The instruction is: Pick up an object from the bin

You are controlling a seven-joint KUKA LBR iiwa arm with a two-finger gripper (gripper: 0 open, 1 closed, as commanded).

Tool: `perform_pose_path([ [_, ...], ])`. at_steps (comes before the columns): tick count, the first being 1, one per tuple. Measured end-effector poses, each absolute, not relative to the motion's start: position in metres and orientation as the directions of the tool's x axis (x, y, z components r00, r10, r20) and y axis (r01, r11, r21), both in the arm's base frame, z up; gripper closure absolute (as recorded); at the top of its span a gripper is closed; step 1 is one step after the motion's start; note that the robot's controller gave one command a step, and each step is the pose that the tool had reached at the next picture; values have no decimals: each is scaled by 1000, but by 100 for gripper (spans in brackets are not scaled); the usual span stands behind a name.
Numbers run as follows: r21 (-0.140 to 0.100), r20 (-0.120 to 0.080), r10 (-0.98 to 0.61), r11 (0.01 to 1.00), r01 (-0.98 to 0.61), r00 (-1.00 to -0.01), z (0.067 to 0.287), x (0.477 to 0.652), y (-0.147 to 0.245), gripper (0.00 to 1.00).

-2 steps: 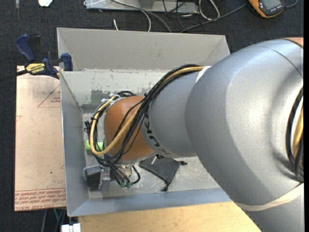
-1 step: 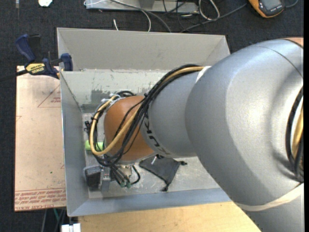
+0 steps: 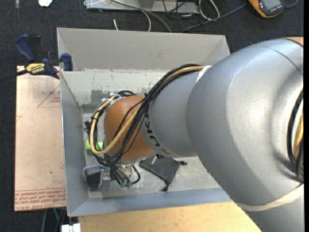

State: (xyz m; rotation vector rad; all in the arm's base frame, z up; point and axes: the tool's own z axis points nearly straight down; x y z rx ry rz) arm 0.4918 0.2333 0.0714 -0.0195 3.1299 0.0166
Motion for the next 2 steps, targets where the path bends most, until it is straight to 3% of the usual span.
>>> perform_pose_path([
  [1,7,-2,-13,1000,-13,-1000,99,489,232,100],
  [2,11,-9,-12,1000,-12,-1000,131,491,233,100],
])
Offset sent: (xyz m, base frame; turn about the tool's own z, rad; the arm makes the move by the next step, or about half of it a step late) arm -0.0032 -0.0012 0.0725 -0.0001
